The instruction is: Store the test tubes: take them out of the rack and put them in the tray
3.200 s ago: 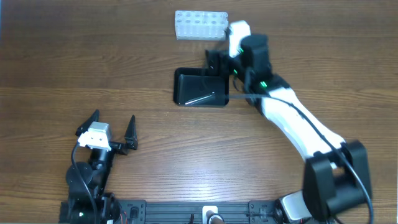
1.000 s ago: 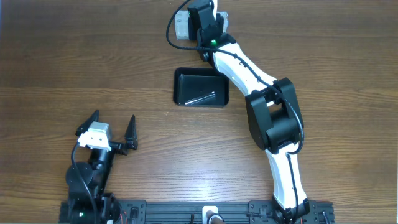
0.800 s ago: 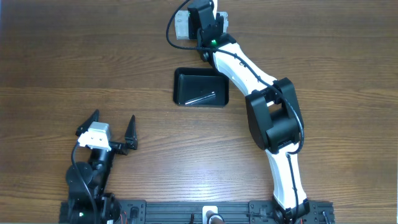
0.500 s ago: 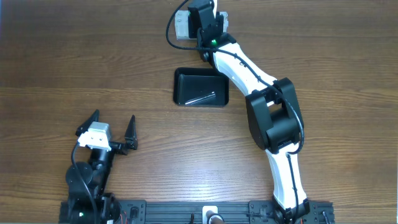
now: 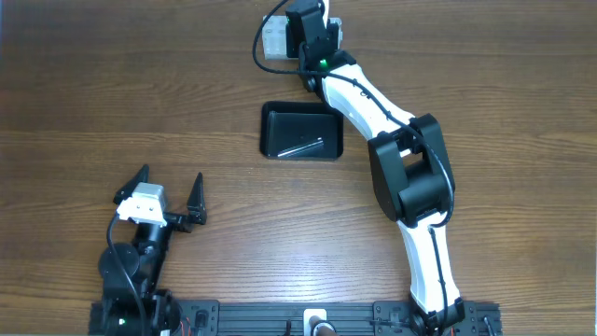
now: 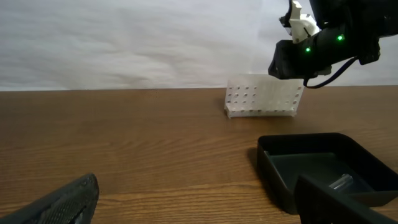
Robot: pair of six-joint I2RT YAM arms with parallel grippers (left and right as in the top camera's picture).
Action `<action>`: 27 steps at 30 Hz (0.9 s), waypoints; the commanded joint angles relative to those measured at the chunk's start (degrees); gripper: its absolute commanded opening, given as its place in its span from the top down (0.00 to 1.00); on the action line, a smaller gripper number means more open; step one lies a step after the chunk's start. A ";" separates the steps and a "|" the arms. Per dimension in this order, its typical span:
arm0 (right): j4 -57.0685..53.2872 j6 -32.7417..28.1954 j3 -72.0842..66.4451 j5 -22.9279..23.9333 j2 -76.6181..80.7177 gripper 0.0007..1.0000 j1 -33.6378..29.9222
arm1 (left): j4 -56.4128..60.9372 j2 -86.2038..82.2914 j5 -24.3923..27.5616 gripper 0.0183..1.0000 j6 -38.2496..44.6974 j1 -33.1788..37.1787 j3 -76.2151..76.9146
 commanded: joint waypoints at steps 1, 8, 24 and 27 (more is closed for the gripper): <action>0.35 -0.33 1.66 0.94 0.70 0.73 -0.13 | 0.11 -0.46 0.72 0.00 0.83 0.35 -0.33; 0.79 -0.33 1.66 0.96 0.70 0.78 0.07 | 0.11 -0.46 0.72 0.00 0.81 0.35 -0.33; 2.56 -1.29 1.66 1.03 0.52 0.84 0.48 | 0.11 -0.46 0.72 0.00 0.83 0.35 -0.33; 2.89 -1.64 1.66 2.54 -0.44 0.84 0.83 | 0.11 -0.46 0.72 0.00 0.83 0.35 -0.33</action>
